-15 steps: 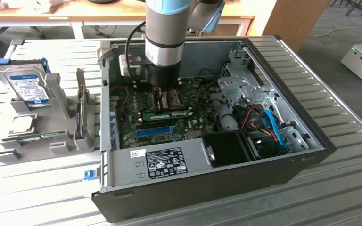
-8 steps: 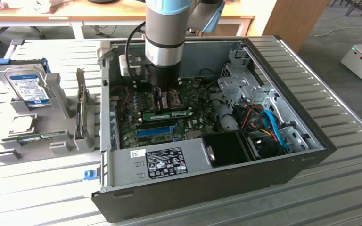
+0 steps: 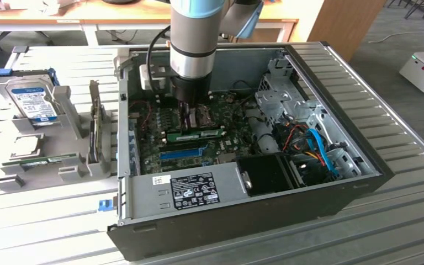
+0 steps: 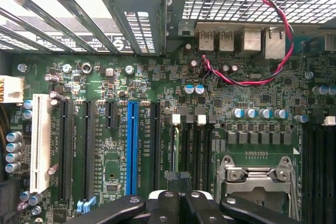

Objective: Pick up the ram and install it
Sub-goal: 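Press down the ram until it locks into place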

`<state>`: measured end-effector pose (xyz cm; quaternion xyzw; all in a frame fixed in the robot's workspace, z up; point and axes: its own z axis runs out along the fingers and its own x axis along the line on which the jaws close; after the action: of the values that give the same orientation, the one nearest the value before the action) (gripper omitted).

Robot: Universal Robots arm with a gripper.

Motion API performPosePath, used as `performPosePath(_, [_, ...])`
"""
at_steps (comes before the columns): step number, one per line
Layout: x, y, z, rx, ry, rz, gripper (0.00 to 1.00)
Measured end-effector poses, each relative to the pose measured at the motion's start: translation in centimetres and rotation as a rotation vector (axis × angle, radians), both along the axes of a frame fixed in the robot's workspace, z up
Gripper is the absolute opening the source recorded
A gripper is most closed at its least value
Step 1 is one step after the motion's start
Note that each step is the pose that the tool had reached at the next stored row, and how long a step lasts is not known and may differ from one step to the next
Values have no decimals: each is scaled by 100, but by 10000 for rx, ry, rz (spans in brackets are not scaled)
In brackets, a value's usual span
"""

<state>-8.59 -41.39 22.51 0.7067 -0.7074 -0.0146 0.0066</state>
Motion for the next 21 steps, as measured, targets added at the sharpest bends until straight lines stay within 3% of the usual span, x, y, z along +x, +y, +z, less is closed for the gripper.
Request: performPosePath(21, [0, -1, -13, 3, -1, 1, 11])
